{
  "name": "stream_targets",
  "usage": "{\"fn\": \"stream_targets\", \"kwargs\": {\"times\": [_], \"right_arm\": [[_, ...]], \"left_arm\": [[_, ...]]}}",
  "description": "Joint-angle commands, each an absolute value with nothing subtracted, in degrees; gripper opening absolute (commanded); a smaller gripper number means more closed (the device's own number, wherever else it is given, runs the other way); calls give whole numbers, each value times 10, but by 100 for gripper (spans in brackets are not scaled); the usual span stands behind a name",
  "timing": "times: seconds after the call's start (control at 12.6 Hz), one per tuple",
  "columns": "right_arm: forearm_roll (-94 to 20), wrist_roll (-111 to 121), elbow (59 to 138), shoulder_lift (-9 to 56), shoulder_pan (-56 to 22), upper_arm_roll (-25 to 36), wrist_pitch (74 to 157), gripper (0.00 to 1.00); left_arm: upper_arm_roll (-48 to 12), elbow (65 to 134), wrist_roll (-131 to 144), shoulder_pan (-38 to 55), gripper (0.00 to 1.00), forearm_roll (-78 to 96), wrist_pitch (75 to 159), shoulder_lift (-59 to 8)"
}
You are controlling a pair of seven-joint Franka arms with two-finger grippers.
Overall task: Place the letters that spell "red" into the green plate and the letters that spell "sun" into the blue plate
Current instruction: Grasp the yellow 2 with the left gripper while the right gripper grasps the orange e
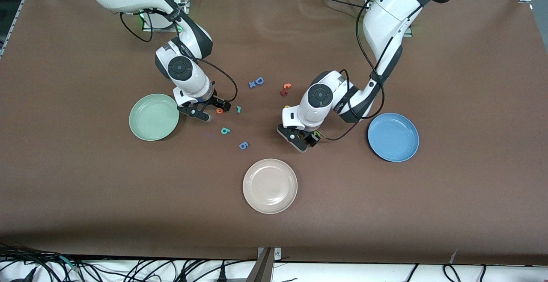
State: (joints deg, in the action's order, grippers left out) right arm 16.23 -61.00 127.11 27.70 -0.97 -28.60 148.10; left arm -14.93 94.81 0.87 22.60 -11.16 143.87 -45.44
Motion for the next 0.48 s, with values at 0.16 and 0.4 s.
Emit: {"fn": "stream_targets", "kwargs": {"times": [0.16, 0.4], "right_arm": [[207, -616, 1263, 294, -13, -286, 1513, 92], [264, -614, 1261, 294, -12, -286, 1515, 83]], "left_arm": [[-147, 941, 6, 230, 35, -127, 1448, -462], [-147, 942, 6, 230, 26, -126, 1448, -461]]}}
